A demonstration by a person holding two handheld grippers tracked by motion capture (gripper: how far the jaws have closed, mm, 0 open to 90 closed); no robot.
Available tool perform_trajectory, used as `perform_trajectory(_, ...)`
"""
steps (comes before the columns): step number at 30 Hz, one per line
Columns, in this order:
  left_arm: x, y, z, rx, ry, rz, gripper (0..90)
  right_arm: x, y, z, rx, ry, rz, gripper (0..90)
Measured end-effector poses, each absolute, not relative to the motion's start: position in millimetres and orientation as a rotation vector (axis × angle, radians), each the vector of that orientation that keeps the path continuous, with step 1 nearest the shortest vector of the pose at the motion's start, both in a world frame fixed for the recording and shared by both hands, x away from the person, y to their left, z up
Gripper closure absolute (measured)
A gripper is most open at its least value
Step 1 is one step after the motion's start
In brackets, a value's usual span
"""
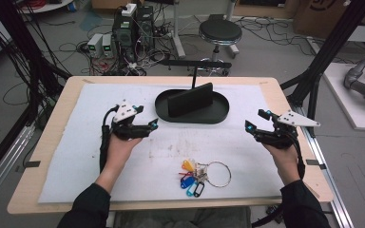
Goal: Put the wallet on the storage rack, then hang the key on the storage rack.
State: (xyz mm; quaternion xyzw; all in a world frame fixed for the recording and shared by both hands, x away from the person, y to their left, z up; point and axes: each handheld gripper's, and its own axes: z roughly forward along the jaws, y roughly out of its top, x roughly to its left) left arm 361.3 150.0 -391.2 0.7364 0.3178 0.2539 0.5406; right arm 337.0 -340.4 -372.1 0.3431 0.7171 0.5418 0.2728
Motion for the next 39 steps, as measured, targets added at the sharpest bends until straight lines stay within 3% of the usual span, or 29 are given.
perform_trajectory(8, 316.3, 186.6, -403.4, 1.651, 0.810, 0.586, 25.1, 314.4, -358.0, -382.5, 0.888, 1.890, 1.568, 28.2)
perform_trajectory(11, 296.9, 196.7, -409.2, 1.610, 0.758, 0.674, 25.1, 305.3, -356.5, -384.7, 0.904, 1.947, 1.495, 28.6)
perform_trajectory(25, 282.0, 195.5, -408.8, 1.619, 0.703, 0.701, 22.8, 291.3, -336.1, -393.6, 0.959, 2.056, 1.486, 27.7)
perform_trajectory(28, 279.2, 193.2, -408.8, 1.625, 0.703, 0.721, 22.9, 287.3, -331.3, -397.3, 0.940, 2.069, 1.480, 39.0)
perform_trajectory(31, 277.9, 193.4, -408.2, 1.623, 0.699, 0.734, 22.9, 285.7, -327.1, -399.0, 0.940, 2.082, 1.478, 42.6)
perform_trajectory(39, 277.9, 191.0, -410.8, 1.645, 0.692, 0.768, 22.8, 288.2, -303.4, -416.7, 0.915, 2.283, 1.359, 64.7)
